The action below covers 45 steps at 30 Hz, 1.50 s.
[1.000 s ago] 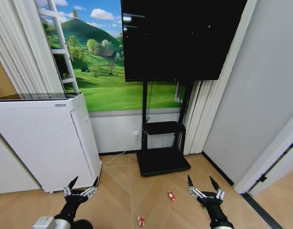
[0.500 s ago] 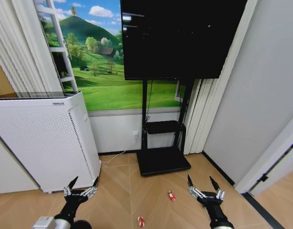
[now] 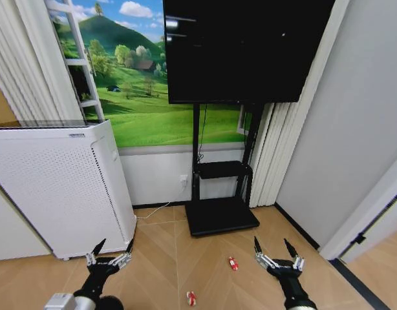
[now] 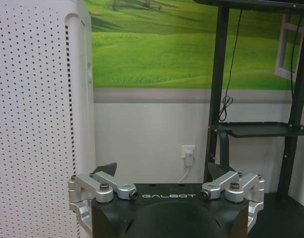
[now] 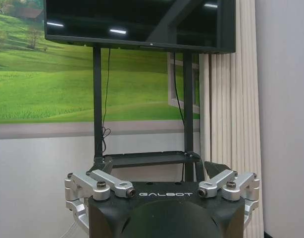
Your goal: Pick up the trash bin and place the garbage on the floor into it.
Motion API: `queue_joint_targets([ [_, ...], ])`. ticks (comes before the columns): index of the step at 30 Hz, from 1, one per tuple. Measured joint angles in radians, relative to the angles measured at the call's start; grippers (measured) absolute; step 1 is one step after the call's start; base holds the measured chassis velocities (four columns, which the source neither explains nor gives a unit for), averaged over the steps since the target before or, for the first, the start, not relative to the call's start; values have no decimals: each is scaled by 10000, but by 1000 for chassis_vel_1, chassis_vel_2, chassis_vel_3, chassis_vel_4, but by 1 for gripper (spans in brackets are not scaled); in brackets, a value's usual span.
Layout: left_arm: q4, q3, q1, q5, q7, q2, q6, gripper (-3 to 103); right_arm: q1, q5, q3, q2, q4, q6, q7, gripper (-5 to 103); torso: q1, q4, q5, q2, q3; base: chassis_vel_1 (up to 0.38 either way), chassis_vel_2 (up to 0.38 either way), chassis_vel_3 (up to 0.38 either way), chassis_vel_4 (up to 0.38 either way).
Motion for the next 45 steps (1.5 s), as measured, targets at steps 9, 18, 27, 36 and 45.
queue_joint_targets([
  [9, -1, 0, 0, 0, 0, 0, 0, 100, 0, 0, 0, 0, 0, 0, 0, 100, -146, 0, 0, -357, -210, 0, 0, 0, 0],
  [18, 0, 0, 0, 0, 0, 0, 0, 100, -1, 0, 0, 0, 0, 0, 0, 100, -308, 0, 0, -749, -441, 0, 0, 0, 0],
  [27, -1, 0, -1, 0, 0, 1, 0, 100, 0, 0, 0, 0, 0, 0, 0, 100, -471, 0, 0, -1161, -689, 0, 0, 0, 0],
  [36, 0, 0, -1, 0, 0, 0, 0, 100, 0, 0, 0, 0, 0, 0, 0, 100, -601, 0, 0, -1480, -879, 0, 0, 0, 0],
  [45, 0, 0, -1, 0, 0, 0, 0, 100, 0, 0, 0, 0, -1, 0, 0, 100, -668, 0, 0, -1664, -994, 0, 0, 0, 0],
])
